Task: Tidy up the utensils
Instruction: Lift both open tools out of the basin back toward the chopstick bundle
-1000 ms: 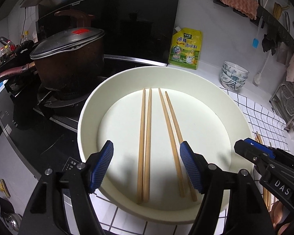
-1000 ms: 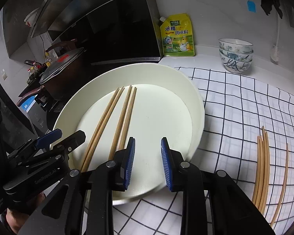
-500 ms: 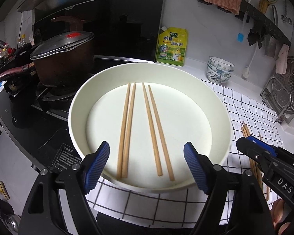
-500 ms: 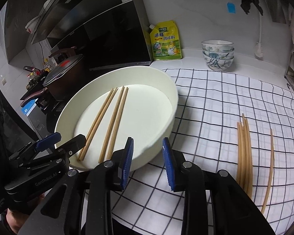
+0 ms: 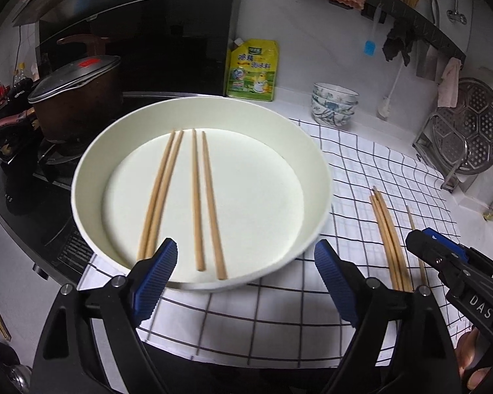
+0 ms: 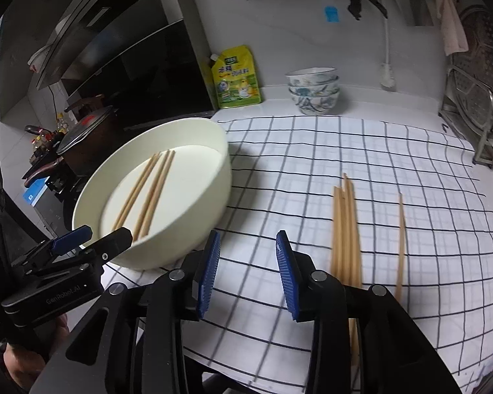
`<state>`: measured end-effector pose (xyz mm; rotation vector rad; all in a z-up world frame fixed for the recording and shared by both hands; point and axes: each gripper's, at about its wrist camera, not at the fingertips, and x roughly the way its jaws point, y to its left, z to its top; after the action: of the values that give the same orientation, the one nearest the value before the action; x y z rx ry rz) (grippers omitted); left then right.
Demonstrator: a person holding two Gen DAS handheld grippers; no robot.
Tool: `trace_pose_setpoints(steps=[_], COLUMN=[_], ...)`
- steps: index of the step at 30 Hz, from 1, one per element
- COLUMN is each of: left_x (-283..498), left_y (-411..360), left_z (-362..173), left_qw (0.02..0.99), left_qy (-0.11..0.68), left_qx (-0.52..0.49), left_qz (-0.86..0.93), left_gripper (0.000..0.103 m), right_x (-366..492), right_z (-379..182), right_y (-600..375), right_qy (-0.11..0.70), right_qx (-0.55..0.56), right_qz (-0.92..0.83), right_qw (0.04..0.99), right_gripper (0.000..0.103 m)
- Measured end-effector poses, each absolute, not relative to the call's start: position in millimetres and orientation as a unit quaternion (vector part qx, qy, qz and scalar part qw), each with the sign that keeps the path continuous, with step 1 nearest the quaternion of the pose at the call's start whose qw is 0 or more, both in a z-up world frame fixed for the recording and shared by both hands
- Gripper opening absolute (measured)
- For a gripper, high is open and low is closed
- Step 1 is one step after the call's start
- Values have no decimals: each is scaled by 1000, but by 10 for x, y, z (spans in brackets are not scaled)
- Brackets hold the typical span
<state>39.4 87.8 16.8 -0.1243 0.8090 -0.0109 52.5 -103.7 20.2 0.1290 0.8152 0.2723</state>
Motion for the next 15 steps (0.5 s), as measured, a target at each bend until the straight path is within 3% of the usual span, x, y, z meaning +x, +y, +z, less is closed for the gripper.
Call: trace_pose_setpoints(steps=[15], left_x=[325], left_y=[172], left_z=[78], left_qw=[913], left_qy=[403], left_qx=[-31], left_qz=[-59], left_gripper=[88], right_x=[267], right_z=[-105], right_y=[-1948], right_qy=[421], right_qx=[67], right_qz=[49], right_qw=[903], right_gripper=[40])
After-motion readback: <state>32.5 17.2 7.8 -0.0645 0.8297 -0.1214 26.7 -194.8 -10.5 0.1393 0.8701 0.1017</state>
